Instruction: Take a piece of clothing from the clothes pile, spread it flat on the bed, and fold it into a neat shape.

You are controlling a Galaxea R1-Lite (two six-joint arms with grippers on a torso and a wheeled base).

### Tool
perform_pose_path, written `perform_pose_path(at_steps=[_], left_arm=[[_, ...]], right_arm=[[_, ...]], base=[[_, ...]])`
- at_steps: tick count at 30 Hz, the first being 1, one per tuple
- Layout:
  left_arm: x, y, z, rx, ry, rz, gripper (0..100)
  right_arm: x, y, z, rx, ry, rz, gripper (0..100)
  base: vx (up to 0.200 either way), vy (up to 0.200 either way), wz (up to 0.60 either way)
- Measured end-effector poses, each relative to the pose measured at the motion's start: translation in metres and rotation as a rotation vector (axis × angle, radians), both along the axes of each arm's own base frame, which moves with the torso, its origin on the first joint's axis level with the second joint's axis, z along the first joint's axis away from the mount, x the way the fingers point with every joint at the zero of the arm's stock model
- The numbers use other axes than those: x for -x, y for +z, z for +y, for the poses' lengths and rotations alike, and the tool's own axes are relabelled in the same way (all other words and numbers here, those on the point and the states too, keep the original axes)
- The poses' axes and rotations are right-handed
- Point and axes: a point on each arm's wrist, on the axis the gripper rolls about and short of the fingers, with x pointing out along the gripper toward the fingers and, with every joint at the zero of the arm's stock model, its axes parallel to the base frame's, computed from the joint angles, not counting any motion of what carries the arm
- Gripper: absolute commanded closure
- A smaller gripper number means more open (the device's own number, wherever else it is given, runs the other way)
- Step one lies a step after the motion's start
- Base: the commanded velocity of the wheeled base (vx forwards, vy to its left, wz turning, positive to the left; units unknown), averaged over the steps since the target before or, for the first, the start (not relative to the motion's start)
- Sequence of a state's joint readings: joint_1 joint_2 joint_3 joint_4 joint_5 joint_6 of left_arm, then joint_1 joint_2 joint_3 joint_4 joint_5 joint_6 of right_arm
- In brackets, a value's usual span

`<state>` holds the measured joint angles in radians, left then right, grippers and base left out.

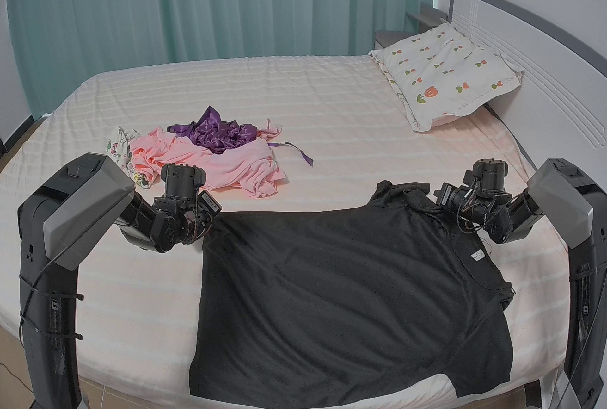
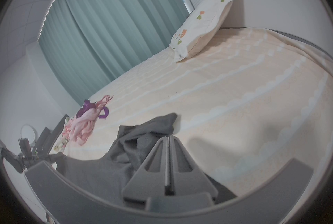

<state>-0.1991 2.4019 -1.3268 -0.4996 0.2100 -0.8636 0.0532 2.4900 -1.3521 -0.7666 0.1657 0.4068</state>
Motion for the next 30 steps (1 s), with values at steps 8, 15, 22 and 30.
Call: perform_pose_path(at_steps=[8, 15, 22, 30], left_arm=[[0.0, 0.001, 0.0, -0.001, 0.003, -0.002, 100], [0.0, 0.001, -0.001, -0.002, 0.002, -0.004, 100], [0.001, 0.003, -0.003, -0.01, 0.009, -0.008, 100], [0.004, 0.005, -0.003, -0.025, 0.019, 0.002, 100]], right_arm=[[0.002, 0.012, -0.006, -0.087, 0.013, 0.004, 0], [0.009, 0.013, -0.001, -0.105, 0.075, 0.027, 0], [0.006, 0.009, 0.012, -0.1, 0.104, 0.071, 0], [0.001, 0.003, 0.029, -0.056, 0.155, 0.083, 100]], base=[[0.0, 0.0, 0.0], [0.0, 0.0, 0.0], [0.0, 0.0, 0.0], [0.0, 0.0, 0.0]])
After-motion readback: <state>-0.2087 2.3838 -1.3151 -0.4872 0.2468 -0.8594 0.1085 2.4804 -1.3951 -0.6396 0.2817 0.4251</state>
